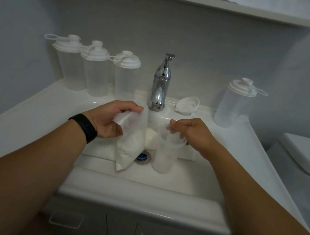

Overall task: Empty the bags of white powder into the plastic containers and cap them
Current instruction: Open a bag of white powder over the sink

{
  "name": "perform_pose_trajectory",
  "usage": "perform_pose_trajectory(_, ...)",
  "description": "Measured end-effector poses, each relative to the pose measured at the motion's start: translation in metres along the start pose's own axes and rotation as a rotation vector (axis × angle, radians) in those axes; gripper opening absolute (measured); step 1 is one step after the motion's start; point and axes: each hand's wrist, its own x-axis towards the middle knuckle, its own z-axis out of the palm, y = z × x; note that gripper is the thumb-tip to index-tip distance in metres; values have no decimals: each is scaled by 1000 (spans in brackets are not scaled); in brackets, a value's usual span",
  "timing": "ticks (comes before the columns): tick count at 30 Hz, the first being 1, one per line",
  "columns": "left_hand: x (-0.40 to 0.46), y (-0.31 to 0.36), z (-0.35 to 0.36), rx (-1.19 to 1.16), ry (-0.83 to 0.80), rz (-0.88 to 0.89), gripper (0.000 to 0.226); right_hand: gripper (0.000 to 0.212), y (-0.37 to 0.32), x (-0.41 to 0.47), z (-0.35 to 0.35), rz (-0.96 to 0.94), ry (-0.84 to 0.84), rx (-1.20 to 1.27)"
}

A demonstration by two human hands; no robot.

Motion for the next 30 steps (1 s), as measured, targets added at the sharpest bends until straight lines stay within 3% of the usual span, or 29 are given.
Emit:
perform_pose_trajectory(4,4,0,-8,-29,-107,8,30,26,0,1,6,52,-14,-23)
perform_pose_trajectory(6,5,-2,-9,-26,-163,23,50,27,-1,1,5,27,3,-23)
perform_pose_trajectory(8,3,-4,-6,-22,-190,50,55,27,0,3,1,-45,63,-68)
perform_pose_trajectory(11,5,-4,-4,5,-159,53,33,18,-6,0,3,-261,218,-208)
perform_pose_trajectory(12,8,-5,-5,34,-139,55,36,15,-10,-4,7,-382,277,-259)
perform_pose_trajectory(15,12,-8,-8,171,-135,29,74,23,-23,-12,28,-747,373,-398)
perform_pose_trajectory(17,13,-11,-10,226,-161,35,73,33,-31,-16,45,-849,371,-495)
perform_pose_trajectory(23,4,-6,-10,260,-231,59,22,44,-46,-26,76,-868,384,-660)
perform_pose_trajectory(26,4,-6,-10,326,-197,60,40,54,-48,-29,79,-773,375,-660)
perform_pose_trajectory(30,5,-9,-9,364,-231,40,49,51,-44,-29,82,-710,341,-702)
